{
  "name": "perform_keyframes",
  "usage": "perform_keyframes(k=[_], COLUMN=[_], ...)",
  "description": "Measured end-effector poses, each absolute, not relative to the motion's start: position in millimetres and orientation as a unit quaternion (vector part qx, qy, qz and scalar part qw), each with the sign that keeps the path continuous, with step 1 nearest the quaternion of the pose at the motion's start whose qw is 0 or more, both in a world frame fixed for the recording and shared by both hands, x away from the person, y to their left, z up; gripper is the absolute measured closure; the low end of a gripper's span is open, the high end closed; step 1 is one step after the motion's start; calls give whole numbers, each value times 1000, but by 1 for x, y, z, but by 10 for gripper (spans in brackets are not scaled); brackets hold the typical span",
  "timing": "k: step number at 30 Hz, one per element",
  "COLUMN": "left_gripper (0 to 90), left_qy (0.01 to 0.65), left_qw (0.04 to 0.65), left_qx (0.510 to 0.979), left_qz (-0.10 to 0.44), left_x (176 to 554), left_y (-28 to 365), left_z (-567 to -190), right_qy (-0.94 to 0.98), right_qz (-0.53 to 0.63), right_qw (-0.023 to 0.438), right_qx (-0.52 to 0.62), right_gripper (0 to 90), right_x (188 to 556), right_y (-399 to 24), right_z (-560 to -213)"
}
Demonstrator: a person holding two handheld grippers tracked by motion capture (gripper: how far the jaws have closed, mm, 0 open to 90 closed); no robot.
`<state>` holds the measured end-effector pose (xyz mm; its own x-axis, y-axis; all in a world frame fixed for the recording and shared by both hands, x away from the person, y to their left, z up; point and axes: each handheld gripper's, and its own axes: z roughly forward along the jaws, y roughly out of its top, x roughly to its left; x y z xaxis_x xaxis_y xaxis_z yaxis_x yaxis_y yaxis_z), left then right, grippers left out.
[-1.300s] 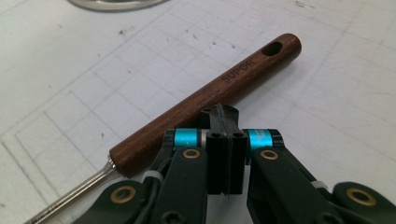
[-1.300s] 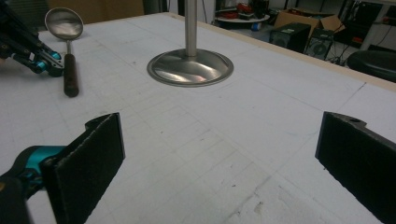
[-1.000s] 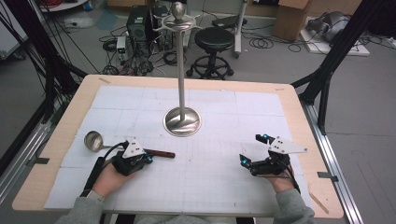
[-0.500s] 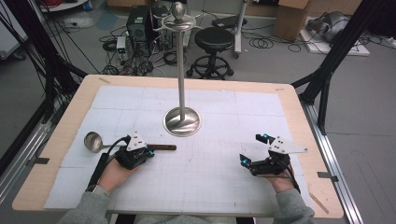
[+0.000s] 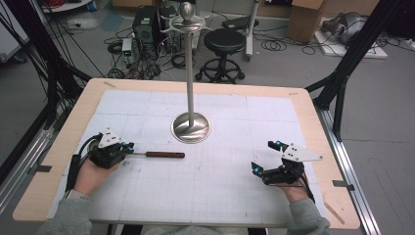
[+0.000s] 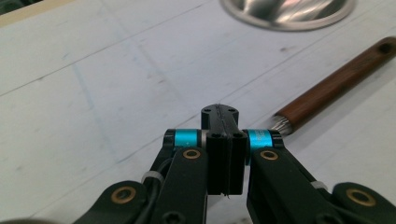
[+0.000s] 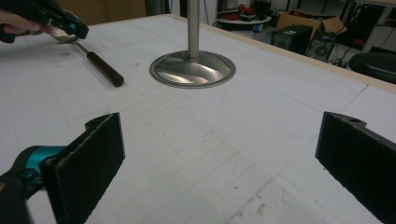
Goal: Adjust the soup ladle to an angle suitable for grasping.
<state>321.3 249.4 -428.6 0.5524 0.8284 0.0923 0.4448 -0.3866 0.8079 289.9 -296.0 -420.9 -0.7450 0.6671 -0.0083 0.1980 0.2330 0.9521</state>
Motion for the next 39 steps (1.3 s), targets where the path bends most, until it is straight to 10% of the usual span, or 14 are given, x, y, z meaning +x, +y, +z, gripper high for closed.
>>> perform_keyframes(k=[39], left_gripper=[896], left_qy=[448], left_qw=[336], left_qx=[789], left_qz=[251], left_x=[311], left_y=[264], left_z=[-445], right_qy=[762], right_qz=[544], right_qw=[206], right_qx=[284], right_gripper=[3], right_x=[288], right_y=[-295], right_z=[-421])
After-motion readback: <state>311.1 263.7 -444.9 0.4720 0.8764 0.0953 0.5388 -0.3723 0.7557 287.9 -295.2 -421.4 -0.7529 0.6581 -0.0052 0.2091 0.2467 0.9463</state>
